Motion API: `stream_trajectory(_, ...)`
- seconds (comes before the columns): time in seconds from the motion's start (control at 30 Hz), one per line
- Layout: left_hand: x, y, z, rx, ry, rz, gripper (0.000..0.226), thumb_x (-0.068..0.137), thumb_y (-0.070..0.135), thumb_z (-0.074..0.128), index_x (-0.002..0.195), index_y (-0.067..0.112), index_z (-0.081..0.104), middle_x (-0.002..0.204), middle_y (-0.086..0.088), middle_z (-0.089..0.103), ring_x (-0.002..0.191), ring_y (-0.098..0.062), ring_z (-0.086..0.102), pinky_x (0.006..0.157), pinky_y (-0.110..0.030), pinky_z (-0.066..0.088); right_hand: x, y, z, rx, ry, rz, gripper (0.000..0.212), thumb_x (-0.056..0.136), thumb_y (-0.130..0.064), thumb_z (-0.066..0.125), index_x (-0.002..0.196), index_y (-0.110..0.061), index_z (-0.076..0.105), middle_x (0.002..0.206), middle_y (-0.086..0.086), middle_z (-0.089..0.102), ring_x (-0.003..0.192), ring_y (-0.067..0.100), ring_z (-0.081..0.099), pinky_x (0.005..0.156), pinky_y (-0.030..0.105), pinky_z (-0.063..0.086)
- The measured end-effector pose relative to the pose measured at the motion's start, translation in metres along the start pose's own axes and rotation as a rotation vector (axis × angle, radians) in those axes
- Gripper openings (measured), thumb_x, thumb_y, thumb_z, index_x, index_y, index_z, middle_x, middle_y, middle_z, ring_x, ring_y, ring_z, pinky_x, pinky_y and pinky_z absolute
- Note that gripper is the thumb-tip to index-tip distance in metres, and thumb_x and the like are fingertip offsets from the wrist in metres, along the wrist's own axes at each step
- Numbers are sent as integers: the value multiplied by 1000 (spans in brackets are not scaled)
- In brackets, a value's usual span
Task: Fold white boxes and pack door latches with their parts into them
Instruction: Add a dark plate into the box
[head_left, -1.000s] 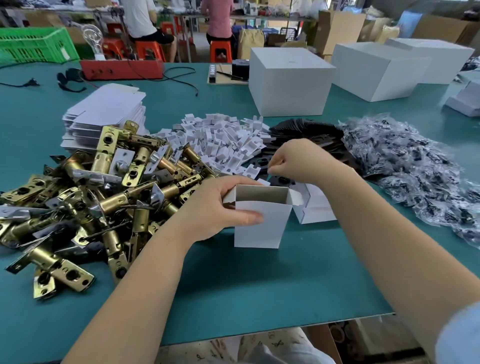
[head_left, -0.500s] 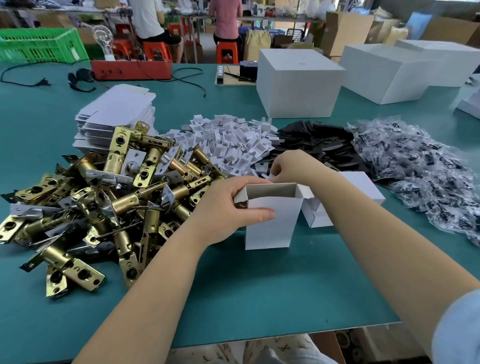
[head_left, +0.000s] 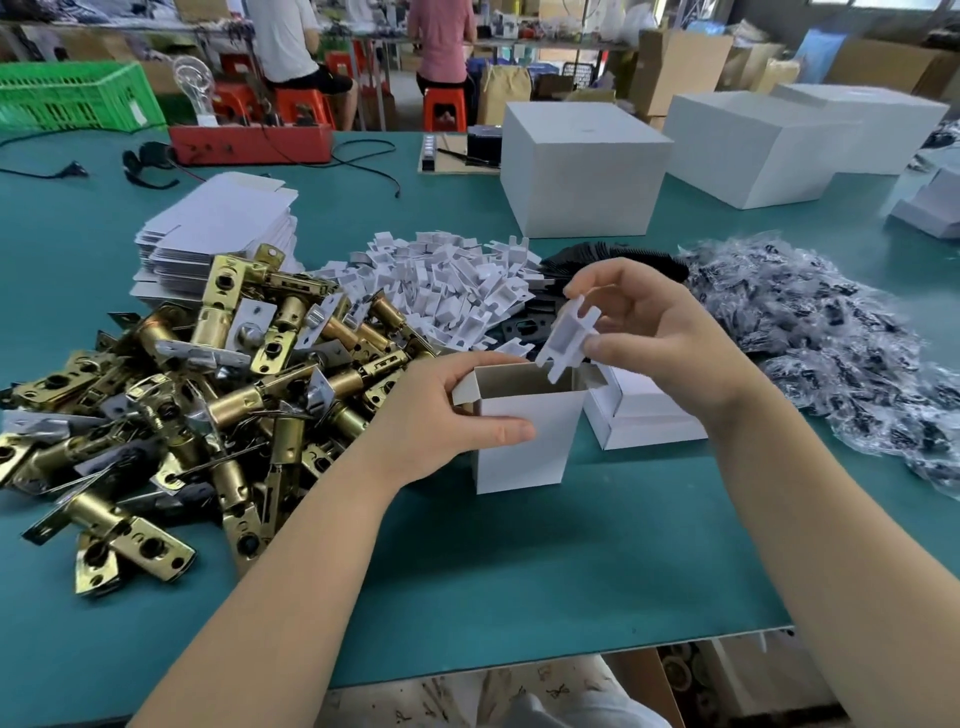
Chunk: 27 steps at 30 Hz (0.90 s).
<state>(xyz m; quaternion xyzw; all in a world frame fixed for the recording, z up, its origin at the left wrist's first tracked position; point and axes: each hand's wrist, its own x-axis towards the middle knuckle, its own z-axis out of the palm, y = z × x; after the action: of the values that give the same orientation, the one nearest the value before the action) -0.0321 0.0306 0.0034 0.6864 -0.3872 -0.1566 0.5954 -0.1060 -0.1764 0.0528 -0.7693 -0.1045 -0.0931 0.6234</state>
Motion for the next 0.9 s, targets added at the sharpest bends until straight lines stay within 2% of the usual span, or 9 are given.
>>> stream_trajectory(0.07, -1, 1, 0, -4, -18, 19, 50, 59, 36, 87, 103, 53, 70, 100, 18, 74, 94, -2, 70, 78, -13, 52, -5, -6, -1, -159, -2, -19, 36, 73, -2, 63, 100, -26, 63, 91, 3, 65, 79, 21, 61, 72, 33, 53)
stream_trajectory(0.17, -2, 4, 0, 15, -42, 40, 54, 60, 27, 89, 104, 51, 70, 100, 17, 74, 94, -3, 69, 78, -14, 52, -12, -14, -4, -455, -23, -68, 37, 72, -12, 67, 100, -37, 65, 96, -12, 67, 94, 10, 62, 91, 29, 48)
stream_trajectory(0.27, -3, 5, -1, 49, -51, 64, 59, 60, 17, 90, 103, 52, 70, 99, 20, 73, 94, 0, 69, 75, -11, 50, -19, -23, -3, -654, -13, -96, 38, 72, -22, 68, 101, -45, 62, 95, -21, 63, 94, 6, 59, 87, 20, 45)
stream_trajectory(0.43, -4, 6, -1, 53, -51, 71, 61, 58, 17, 89, 103, 55, 70, 100, 20, 72, 97, 1, 67, 77, -11, 50, -22, -31, 7, -930, -69, -152, 34, 80, -26, 70, 113, -32, 62, 88, -18, 60, 86, 2, 49, 77, 14, 38)
stream_trajectory(0.5, -3, 6, -1, 41, -47, 68, 61, 58, 17, 88, 102, 55, 70, 100, 20, 73, 96, 2, 67, 77, -10, 50, -20, -32, 10, -959, -135, -121, 32, 84, -23, 68, 115, -29, 65, 93, -11, 61, 88, 3, 48, 81, 15, 36)
stream_trajectory(0.6, -4, 7, -1, 69, -40, 72, 58, 60, 21, 88, 103, 55, 70, 100, 20, 73, 95, 3, 67, 78, -10, 49, -21, -29, 9, -979, -149, -85, 21, 87, -24, 66, 107, -25, 73, 112, -3, 60, 106, 13, 49, 95, 23, 35)
stream_trajectory(0.7, -3, 6, -1, 78, -40, 67, 55, 60, 28, 88, 104, 55, 69, 99, 20, 73, 95, 1, 67, 81, -13, 51, -26, -24, 8, -927, -132, -78, 14, 88, -24, 68, 98, -23, 77, 117, -2, 60, 111, 14, 49, 95, 16, 32)
stream_trajectory(0.8, -3, 4, -2, 74, -39, 60, 54, 59, 32, 88, 104, 54, 69, 100, 20, 73, 96, -1, 68, 82, -15, 52, -23, -19, 5, -734, 6, -109, 12, 88, -25, 64, 91, -23, 75, 110, -9, 63, 104, 4, 55, 90, 12, 39)
stream_trajectory(0.9, -3, 3, -2, 79, -27, 51, 53, 64, 23, 89, 105, 50, 70, 102, 22, 73, 98, 2, 67, 81, -11, 50, 0, -9, -18, -636, 231, 48, 17, 91, -18, 62, 87, -34, 68, 95, -17, 65, 85, -4, 61, 77, 11, 48)
